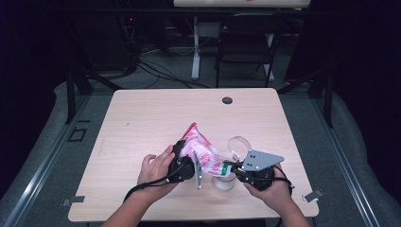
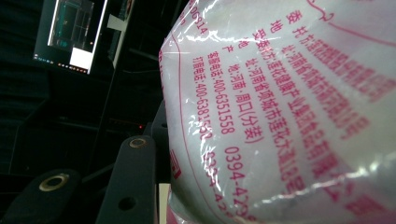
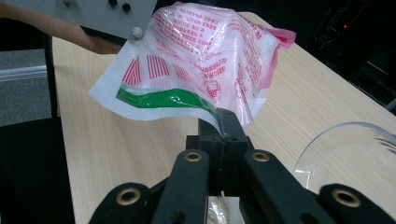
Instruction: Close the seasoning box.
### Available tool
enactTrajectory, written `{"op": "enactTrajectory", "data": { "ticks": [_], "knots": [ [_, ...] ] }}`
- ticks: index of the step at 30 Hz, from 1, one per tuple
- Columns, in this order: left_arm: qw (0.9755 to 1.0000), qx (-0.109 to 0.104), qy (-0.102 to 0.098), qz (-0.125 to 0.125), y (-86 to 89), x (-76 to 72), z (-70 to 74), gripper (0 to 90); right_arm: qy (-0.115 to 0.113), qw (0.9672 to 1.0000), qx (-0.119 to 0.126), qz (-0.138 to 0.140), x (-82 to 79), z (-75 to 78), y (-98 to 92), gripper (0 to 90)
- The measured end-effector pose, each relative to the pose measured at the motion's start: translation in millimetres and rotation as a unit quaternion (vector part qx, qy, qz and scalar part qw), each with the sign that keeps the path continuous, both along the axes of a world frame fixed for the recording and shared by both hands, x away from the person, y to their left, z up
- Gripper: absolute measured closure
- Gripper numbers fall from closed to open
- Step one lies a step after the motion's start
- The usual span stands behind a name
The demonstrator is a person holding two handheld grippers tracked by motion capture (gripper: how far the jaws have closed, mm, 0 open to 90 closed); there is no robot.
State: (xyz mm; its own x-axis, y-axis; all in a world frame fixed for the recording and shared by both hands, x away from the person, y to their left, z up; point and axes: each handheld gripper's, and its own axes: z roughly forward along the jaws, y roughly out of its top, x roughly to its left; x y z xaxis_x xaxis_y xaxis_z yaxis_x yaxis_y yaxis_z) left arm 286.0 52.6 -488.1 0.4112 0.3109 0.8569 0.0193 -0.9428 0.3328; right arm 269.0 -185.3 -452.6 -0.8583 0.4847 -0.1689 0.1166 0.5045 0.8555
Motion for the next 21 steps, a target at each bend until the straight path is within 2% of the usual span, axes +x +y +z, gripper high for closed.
{"op": "enactTrajectory", "data": {
  "ticks": [21],
  "knots": [
    [0.9997, 0.014, -0.019, -0.005, -1.6, -1.5, 1.7, 61.0, 0.002, 1.0000, -0.002, -0.003, 1.4, -2.7, -1.0, 90.0]
  ]
}}
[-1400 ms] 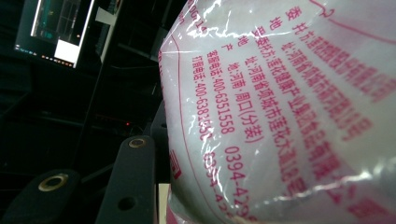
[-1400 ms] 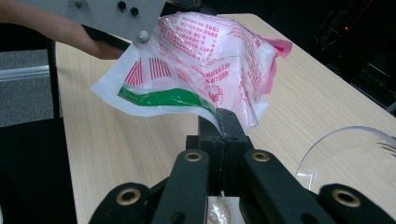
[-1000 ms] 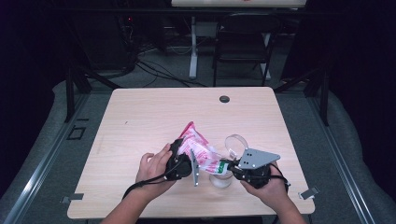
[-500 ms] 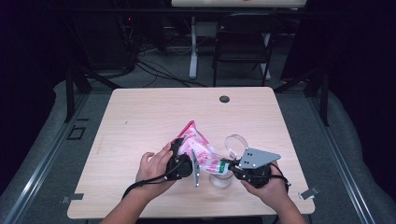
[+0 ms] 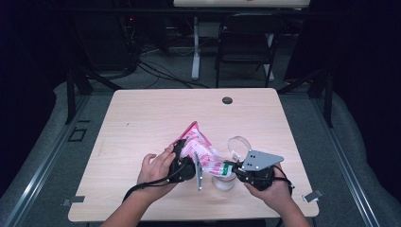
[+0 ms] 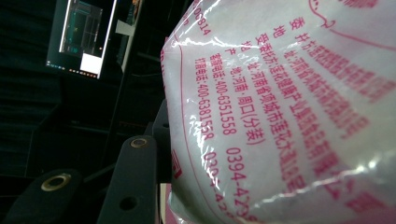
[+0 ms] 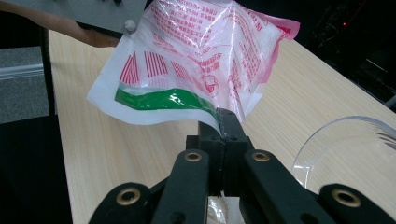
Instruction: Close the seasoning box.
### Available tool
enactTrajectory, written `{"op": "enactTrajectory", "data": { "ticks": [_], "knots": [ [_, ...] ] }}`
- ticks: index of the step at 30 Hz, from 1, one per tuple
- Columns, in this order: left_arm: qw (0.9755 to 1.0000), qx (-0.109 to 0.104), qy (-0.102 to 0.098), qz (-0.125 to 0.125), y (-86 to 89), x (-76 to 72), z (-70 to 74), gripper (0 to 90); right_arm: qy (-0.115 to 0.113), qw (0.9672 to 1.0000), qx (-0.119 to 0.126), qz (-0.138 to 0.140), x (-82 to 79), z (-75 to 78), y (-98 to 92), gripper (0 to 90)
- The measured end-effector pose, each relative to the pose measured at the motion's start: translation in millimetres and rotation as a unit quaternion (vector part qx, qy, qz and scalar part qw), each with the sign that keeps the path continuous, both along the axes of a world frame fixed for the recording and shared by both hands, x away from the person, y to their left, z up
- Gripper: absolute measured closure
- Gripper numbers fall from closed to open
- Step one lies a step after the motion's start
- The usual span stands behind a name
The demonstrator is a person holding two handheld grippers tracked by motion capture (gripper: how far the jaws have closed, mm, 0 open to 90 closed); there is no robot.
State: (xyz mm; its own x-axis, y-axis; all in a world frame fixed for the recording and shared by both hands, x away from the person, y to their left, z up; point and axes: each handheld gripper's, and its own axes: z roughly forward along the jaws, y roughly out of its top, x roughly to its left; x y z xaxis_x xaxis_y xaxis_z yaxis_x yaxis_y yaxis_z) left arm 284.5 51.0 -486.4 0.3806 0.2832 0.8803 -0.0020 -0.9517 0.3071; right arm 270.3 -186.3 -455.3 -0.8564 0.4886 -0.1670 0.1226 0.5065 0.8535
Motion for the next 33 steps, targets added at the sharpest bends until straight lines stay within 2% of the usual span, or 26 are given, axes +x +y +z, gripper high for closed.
{"op": "enactTrajectory", "data": {
  "ticks": [33],
  "knots": [
    [0.9996, 0.014, -0.023, -0.006, -4.3, -2.4, 6.9, 61.2, 0.000, 1.0000, 0.003, -0.005, 0.7, 0.6, -4.1, 90.0]
  ]
}}
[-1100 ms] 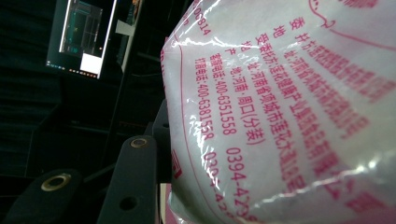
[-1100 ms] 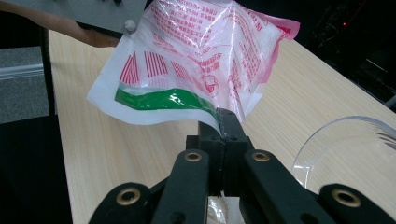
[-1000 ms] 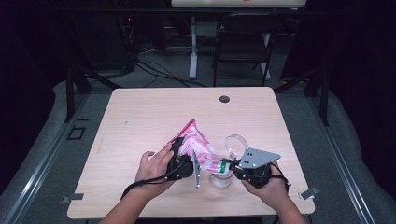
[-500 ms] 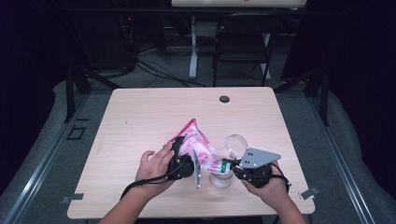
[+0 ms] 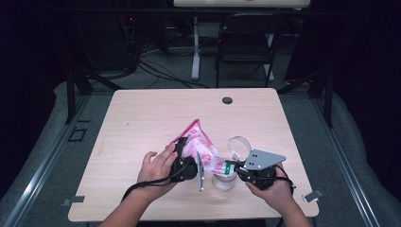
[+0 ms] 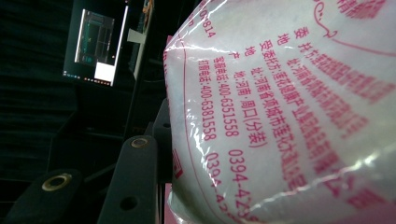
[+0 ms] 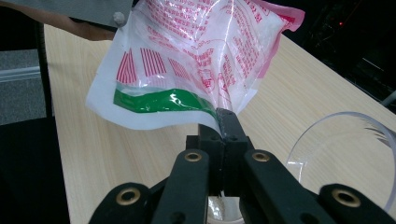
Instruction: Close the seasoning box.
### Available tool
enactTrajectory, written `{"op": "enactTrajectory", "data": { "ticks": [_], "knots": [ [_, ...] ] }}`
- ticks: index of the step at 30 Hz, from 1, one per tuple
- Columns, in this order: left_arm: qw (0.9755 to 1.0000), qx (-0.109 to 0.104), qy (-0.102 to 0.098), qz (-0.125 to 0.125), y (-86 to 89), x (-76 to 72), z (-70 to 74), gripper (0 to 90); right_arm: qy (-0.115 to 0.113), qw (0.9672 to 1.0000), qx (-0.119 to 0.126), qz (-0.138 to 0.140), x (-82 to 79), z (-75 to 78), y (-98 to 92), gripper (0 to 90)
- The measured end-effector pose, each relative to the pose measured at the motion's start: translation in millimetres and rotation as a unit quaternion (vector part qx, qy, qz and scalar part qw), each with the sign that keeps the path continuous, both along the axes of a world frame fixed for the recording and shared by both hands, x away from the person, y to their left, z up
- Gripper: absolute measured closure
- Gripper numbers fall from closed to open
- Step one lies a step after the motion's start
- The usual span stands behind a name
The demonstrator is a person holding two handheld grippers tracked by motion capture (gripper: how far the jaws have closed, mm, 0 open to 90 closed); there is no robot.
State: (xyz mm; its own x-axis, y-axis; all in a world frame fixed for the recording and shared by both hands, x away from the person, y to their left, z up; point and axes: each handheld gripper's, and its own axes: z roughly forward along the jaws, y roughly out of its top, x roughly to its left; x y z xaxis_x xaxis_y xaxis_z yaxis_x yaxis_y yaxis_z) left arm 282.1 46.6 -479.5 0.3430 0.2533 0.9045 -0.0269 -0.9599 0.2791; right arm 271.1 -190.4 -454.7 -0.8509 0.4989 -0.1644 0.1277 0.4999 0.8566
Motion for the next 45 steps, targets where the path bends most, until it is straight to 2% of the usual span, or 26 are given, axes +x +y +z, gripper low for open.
{"op": "enactTrajectory", "data": {
  "ticks": [38, 45],
  "knots": [
    [0.9996, 0.022, -0.016, -0.005, -8.5, 0.0, -0.5, 61.5, 0.016, 0.9998, -0.002, -0.012, 8.1, -9.6, -7.9, 90.0],
    [0.9995, 0.024, -0.019, -0.006, -9.6, 0.0, 0.0, 61.5, 0.018, 0.9997, -0.008, -0.015, 9.5, -11.3, -9.0, 90.0]
  ]
}}
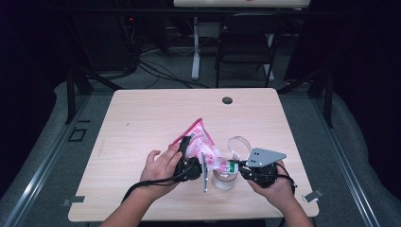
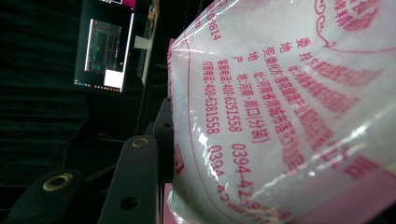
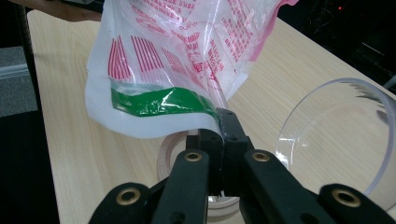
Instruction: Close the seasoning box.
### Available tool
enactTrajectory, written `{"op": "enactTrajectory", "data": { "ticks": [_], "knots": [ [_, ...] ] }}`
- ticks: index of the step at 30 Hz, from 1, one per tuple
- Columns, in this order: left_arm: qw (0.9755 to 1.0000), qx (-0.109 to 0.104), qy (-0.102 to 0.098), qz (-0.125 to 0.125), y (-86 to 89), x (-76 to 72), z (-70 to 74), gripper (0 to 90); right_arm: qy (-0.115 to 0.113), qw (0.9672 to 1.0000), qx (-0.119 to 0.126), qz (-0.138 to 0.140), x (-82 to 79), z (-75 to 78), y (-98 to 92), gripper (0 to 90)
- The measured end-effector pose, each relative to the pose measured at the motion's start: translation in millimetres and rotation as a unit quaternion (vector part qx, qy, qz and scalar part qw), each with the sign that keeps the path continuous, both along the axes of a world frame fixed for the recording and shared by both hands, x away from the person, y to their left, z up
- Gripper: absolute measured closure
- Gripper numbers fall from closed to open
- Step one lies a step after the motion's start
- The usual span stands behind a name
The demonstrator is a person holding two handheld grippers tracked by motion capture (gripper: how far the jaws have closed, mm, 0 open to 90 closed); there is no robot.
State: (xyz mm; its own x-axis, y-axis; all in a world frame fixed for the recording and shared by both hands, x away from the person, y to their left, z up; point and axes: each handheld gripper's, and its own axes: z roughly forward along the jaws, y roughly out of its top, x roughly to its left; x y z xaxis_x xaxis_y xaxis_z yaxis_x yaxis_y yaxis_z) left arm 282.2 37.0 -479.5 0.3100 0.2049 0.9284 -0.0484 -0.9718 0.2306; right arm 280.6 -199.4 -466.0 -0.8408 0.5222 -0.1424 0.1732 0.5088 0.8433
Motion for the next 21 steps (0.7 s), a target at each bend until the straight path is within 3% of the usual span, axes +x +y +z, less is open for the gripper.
{"op": "enactTrajectory", "data": {
  "ticks": [21],
  "knots": [
    [1.0000, 0.005, -0.003, -0.003, -2.5, -0.6, 1.0, 61.8, 0.009, 0.9999, -0.003, -0.005, 2.8, -4.5, -1.4, 90.0]
  ]
}}
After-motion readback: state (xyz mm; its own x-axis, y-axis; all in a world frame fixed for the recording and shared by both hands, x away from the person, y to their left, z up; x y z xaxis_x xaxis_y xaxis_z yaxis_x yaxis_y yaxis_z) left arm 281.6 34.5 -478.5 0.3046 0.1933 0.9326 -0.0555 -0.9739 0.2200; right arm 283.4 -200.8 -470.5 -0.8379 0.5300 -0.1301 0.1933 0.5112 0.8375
